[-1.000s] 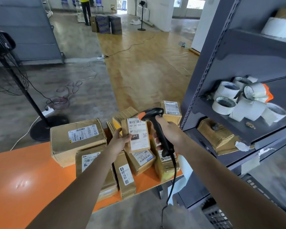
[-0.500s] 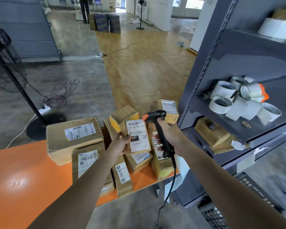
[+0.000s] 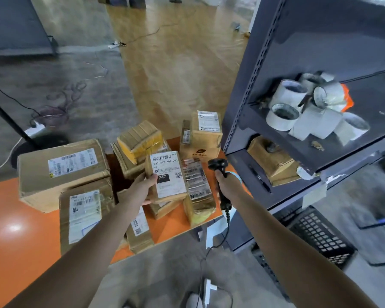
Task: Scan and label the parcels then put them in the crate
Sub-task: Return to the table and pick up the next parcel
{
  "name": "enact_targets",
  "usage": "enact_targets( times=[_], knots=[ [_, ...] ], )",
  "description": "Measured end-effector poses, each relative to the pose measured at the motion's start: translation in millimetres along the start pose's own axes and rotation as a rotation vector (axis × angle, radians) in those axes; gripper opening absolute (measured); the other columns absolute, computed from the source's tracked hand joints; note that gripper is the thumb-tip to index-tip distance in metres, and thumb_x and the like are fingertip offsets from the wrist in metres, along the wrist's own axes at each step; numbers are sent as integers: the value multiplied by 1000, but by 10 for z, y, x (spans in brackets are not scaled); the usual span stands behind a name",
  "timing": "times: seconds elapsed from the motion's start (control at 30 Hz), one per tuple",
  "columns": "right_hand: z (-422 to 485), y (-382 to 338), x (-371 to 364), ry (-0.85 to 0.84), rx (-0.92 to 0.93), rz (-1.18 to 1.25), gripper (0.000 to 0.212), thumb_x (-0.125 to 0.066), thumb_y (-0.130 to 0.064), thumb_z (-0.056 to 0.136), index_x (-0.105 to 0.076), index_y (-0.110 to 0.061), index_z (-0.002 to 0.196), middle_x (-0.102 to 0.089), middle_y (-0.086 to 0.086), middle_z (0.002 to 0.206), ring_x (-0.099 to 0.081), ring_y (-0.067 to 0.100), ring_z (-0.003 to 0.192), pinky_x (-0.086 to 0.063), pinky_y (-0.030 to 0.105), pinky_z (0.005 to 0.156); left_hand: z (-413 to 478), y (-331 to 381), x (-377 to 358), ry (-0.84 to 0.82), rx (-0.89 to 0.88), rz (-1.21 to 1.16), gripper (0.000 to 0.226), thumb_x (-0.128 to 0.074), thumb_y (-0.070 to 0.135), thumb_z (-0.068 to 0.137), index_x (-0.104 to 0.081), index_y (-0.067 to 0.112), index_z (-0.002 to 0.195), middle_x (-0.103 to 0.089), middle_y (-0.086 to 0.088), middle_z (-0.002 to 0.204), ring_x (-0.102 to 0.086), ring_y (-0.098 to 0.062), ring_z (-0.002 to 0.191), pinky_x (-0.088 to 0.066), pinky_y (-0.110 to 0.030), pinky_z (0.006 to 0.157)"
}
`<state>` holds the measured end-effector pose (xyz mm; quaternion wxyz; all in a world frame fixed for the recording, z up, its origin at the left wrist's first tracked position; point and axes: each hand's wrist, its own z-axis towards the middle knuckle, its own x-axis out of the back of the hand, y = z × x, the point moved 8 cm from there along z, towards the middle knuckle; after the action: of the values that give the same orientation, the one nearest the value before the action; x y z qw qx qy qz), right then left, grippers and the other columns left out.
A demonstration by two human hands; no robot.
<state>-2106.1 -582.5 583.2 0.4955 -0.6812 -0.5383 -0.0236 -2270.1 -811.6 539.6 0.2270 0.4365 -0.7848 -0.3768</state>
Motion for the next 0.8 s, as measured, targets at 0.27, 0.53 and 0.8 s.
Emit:
enact_targets(
  times=[0.27,0.53,0.8],
  knots=[
    [403,304,-342,-173,-155,21,45,-41,-44,101,-55,-1,106,-50,11,88,-50,29,82,-39,35,70,6,-59,0,78,-5,-12,40,-57,30,97,-50,24,136,-66,-7,120,-63,-28,107,-53,-35,70],
    [489,405,-511,-243,-179,160,14,-46,-23,103,-55,-13,109,-50,-2,78,-51,12,66,-48,25,63,20,-41,16,137,-10,43,34,-48,31,102,-50,23,135,-64,-6,122,-61,-29,108,-51,-49,92],
    [649,325,-394,-140,-37,88,36,-43,-12,100,-53,-5,134,-60,17,128,-54,10,73,-49,15,56,-131,171,-20,234,-133,400,50,-43,30,100,-33,20,149,-58,-2,115,-62,-20,86,-54,-41,76]
  ],
)
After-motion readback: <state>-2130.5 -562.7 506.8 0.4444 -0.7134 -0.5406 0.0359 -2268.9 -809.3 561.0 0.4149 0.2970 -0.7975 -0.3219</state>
